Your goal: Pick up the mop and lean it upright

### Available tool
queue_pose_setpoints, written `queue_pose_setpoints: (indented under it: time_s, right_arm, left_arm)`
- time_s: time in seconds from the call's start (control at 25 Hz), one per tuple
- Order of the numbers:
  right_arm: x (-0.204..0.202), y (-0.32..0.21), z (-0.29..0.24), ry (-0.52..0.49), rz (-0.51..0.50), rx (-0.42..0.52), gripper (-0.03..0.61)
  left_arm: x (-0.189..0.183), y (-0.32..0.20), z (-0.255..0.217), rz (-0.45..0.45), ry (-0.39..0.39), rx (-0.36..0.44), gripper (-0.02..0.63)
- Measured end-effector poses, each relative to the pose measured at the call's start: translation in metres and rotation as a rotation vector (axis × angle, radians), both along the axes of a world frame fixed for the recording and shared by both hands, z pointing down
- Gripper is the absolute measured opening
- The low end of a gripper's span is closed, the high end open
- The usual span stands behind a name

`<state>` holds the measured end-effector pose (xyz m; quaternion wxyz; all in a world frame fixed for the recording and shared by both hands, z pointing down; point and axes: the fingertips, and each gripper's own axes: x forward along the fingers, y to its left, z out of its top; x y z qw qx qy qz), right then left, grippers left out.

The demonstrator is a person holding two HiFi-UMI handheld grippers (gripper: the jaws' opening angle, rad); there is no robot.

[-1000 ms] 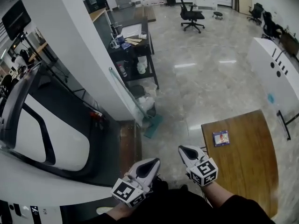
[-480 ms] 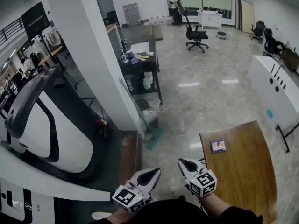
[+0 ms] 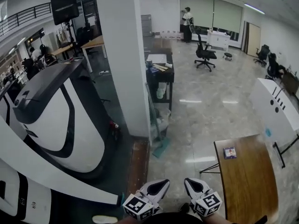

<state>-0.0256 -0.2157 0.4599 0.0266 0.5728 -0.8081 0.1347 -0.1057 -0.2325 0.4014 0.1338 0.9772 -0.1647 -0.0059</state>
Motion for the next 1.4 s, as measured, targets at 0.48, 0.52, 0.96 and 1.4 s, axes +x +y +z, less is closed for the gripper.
queue_pose_setpoints:
  time_s: [0.48,0.52,0.96,1.4]
  right_arm:
    - [-0.038,0.027,-0.029,0.031,-0.031,0.077,0.003]
    - [-0.035,0.030,-0.032,0.034,-0.040,0.077,0.003]
    - [0.005,0.064,-0.038,0.001,-0.073,0.099,0.003]
    - [0.013,0.078,-0.039,-0.013,-0.103,0.101,0.002]
  left_arm:
    - [-0.022,0.020,-0.026,0.012,0.029,0.111,0.020]
    - [-0.018,0.024,-0.030,0.007,0.030,0.115,0.020]
    - [0.034,0.067,-0.041,0.043,-0.010,0.172,0.020]
    - [0.051,0.080,-0.034,0.051,-0.043,0.151,0.020]
